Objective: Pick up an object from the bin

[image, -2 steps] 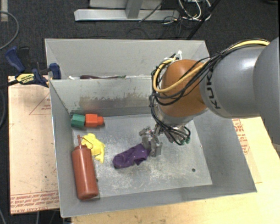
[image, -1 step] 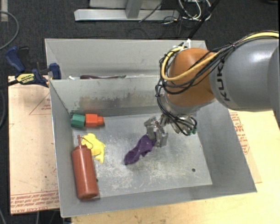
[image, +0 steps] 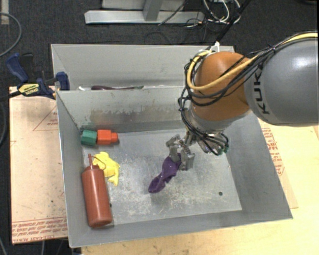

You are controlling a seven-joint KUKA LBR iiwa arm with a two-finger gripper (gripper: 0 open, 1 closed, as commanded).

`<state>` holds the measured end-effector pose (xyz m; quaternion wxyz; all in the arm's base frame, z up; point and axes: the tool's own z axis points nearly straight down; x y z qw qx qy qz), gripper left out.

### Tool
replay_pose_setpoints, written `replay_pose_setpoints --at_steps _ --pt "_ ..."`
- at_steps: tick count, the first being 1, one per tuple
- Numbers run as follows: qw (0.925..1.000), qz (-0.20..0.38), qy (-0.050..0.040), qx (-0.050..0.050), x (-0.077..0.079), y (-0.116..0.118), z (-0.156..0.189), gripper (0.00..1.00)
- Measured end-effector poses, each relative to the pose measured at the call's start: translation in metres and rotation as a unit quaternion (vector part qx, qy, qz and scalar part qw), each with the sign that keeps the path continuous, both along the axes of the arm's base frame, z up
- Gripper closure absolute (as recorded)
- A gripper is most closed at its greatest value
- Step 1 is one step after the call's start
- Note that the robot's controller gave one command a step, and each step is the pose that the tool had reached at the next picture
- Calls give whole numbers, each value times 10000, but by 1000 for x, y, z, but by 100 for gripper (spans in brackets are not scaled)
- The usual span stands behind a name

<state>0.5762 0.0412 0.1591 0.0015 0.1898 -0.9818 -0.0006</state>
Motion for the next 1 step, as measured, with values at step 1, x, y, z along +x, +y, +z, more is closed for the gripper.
replay_pose_setpoints --at_steps 1 --pt "9999 126 -76 9 5 -6 65 100"
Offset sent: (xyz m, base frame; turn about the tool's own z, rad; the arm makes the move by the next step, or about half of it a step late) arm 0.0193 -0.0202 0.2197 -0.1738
